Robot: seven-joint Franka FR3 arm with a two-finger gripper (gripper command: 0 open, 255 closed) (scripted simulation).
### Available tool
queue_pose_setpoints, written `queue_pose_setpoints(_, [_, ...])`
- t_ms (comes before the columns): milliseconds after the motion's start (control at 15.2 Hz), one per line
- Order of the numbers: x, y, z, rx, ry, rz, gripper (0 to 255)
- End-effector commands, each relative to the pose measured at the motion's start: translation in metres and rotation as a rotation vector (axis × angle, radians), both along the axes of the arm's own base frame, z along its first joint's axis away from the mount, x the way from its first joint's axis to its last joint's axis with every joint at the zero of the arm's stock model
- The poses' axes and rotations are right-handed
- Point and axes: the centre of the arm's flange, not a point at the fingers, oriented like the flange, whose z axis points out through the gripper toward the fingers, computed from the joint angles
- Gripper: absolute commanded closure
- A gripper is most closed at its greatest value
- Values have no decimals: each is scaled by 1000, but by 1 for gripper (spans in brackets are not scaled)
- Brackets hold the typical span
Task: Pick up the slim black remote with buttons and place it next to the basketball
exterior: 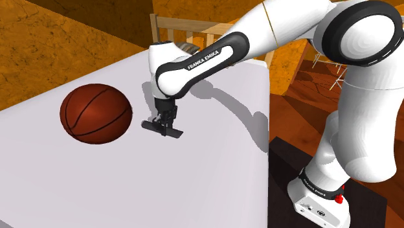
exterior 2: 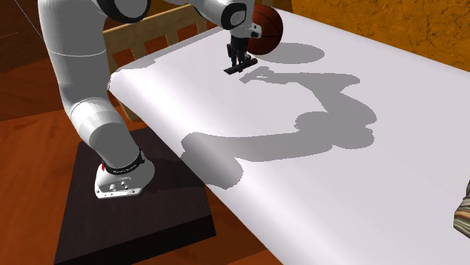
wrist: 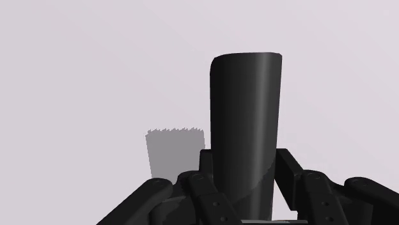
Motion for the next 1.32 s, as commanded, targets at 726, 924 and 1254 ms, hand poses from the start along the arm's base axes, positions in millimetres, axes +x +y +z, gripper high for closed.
queue_pose_setpoints(726, [0, 0, -27, 0, -1, 0, 0])
queue_pose_setpoints(924, [0, 0, -27, 0, -1, 0, 0])
queue_pose_setpoints(1254, [1, -2, 12, 0, -1, 0, 0])
